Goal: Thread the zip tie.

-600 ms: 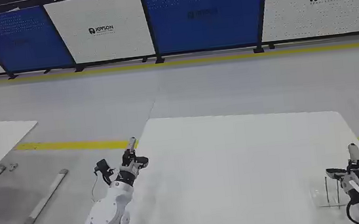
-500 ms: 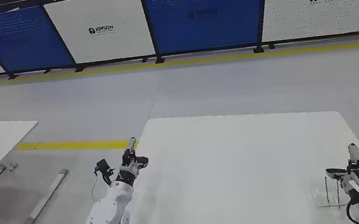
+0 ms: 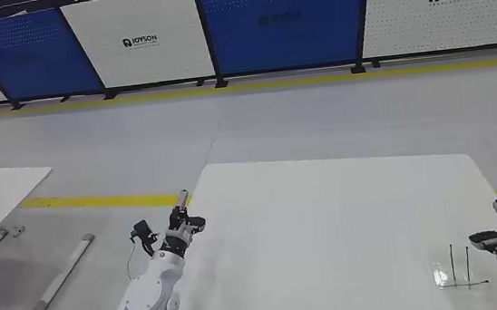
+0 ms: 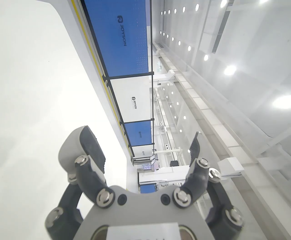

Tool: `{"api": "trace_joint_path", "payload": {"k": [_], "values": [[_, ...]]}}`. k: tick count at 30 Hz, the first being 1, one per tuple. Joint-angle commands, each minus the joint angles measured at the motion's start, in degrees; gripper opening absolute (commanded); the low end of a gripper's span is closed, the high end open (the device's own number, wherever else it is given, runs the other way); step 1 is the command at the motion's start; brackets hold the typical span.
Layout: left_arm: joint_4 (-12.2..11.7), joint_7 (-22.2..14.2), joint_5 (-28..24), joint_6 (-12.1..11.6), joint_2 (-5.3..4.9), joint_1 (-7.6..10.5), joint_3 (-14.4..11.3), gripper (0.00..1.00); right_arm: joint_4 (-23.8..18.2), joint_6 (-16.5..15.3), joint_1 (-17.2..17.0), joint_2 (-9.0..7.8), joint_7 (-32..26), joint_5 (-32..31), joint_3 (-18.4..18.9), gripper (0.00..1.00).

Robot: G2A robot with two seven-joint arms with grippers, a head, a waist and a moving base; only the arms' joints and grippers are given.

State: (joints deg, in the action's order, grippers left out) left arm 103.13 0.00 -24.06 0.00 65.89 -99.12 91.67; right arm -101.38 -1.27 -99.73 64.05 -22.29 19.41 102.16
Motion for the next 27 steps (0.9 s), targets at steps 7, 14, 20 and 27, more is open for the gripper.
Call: {"api": "trace_joint_path", "payload": {"k": [7, 14, 20, 27], "values": [[0.0, 0.0, 0.0, 0.0, 0.00, 0.00, 0.0, 1.00, 0.0, 0.0, 0.0, 0.02, 0.2, 0.0, -0.1, 1.00], [0.0, 0.0, 0.0, 0.0, 0.00, 0.00, 0.0, 1.00, -0.4, -1.4, 2.3, -1.01, -11.7, -3.3, 1.7, 1.00], [0.0, 0.0, 0.0, 0.0, 0.00, 0.00, 0.0, 1.00, -0.4, -0.4, 6.5, -2.66, -27.9, -9.2, 2.9, 1.00], [0.0, 0.0, 0.0, 0.0, 0.00, 0.00, 0.0, 1.00, 3.0, 1.4, 12.7, -3.84, -38.1, -14.9, -0.2, 1.00]]}}
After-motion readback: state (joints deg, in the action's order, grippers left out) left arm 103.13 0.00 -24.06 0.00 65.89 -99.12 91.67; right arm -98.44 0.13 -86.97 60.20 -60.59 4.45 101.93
